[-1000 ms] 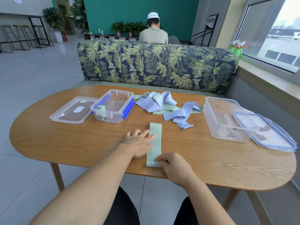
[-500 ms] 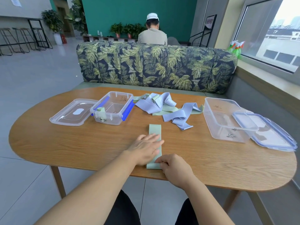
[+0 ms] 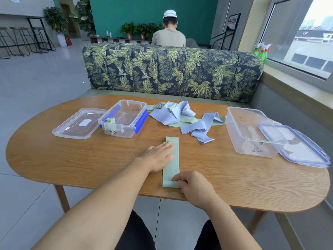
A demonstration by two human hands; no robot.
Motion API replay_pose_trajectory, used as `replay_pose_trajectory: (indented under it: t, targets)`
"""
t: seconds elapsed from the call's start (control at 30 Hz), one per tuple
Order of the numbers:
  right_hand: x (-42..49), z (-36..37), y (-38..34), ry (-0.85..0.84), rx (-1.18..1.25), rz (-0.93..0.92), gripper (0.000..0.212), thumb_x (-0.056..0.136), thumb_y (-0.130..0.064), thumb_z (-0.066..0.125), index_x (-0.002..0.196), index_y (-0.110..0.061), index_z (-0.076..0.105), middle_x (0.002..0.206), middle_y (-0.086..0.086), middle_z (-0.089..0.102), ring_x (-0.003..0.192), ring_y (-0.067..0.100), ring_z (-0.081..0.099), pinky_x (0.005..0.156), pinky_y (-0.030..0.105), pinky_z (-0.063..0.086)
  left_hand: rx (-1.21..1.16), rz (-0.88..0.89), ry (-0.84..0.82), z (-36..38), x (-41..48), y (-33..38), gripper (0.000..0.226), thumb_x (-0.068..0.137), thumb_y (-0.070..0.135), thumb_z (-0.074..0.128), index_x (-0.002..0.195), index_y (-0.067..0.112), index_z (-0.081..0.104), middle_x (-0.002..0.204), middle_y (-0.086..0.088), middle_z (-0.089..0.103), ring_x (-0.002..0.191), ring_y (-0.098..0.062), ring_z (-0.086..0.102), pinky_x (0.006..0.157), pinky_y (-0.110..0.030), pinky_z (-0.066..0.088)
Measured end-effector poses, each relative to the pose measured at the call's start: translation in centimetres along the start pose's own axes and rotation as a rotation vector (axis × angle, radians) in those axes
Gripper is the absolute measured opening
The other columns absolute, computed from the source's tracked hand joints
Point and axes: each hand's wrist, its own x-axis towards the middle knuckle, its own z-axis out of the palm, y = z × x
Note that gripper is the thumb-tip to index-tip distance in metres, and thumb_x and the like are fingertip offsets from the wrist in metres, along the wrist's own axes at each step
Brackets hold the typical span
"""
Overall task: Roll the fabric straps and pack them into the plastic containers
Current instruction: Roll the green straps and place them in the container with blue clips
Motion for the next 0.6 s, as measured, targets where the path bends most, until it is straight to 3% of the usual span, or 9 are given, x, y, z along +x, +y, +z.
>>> replay_pose_trajectory:
  t: [0.2, 0.27, 0.33, 0.37, 0.43, 0.6]
  targets:
    - [0.0, -0.1, 0.1, -0.009, 0.032, 0.006, 0.033, 0.096, -0.018, 0.044, 0.114, -0.032, 0.068, 0.092, -0.013, 0.056, 0.092, 0.012, 0.054, 0.075, 0.026, 0.044, -0.127, -0.081, 0.24, -0.4, -1.6, -0.3, 0.047, 0.106, 0.028, 0.021, 0.153, 0.022, 0.022, 0.162, 0.004, 0.004, 0.149, -0.012, 0.003, 0.117, -0.04, 0.01]
    - [0.0, -0.1, 0.1, -0.016, 0.04, 0.012, 0.032, 0.096, -0.018, 0.044, 0.112, -0.031, 0.068, 0.091, -0.012, 0.055, 0.087, 0.011, 0.051, 0.072, 0.025, 0.041, -0.279, -0.108, 0.386, -0.3, -3.1, -0.1, 0.043, 0.105, 0.025, 0.028, 0.147, 0.019, 0.038, 0.159, 0.002, 0.021, 0.146, -0.013, 0.019, 0.114, -0.036, 0.021]
    - [0.0, -0.1, 0.1, -0.018, 0.049, 0.018, 0.031, 0.096, -0.018, 0.044, 0.111, -0.031, 0.068, 0.087, -0.012, 0.055, 0.083, 0.013, 0.05, 0.07, 0.025, 0.04, -0.479, -0.091, 0.516, 0.5, -5.2, 0.6, 0.033, 0.102, 0.021, 0.039, 0.128, 0.019, 0.06, 0.138, 0.001, 0.055, 0.125, -0.012, 0.05, 0.099, -0.026, 0.039]
    - [0.1, -0.1, 0.1, -0.016, 0.052, 0.018, 0.031, 0.096, -0.018, 0.045, 0.11, -0.032, 0.068, 0.085, -0.013, 0.055, 0.082, 0.013, 0.05, 0.07, 0.025, 0.04, -0.556, -0.071, 0.533, 1.1, -6.4, 1.2, 0.027, 0.099, 0.02, 0.046, 0.116, 0.021, 0.067, 0.117, 0.003, 0.068, 0.106, -0.01, 0.06, 0.089, -0.023, 0.044]
    - [0.0, 0.0, 0.1, -0.011, 0.056, 0.021, 0.03, 0.095, -0.018, 0.045, 0.108, -0.033, 0.069, 0.083, -0.014, 0.055, 0.079, 0.013, 0.05, 0.069, 0.024, 0.039, -0.636, -0.049, 0.487, 2.9, -8.6, 2.1, 0.015, 0.091, 0.022, 0.059, 0.096, 0.027, 0.072, 0.087, 0.016, 0.071, 0.083, 0.0, 0.063, 0.081, -0.024, 0.048]
    - [0.1, 0.0, 0.0, -0.014, 0.066, 0.032, 0.03, 0.093, -0.018, 0.046, 0.096, -0.037, 0.069, 0.072, -0.017, 0.053, 0.074, 0.013, 0.051, 0.068, 0.025, 0.04, -0.625, -0.05, 0.476, 5.4, -9.7, 2.1, 0.013, 0.079, 0.028, 0.075, 0.09, 0.032, 0.073, 0.091, 0.022, 0.066, 0.091, 0.001, 0.06, 0.091, -0.036, 0.047]
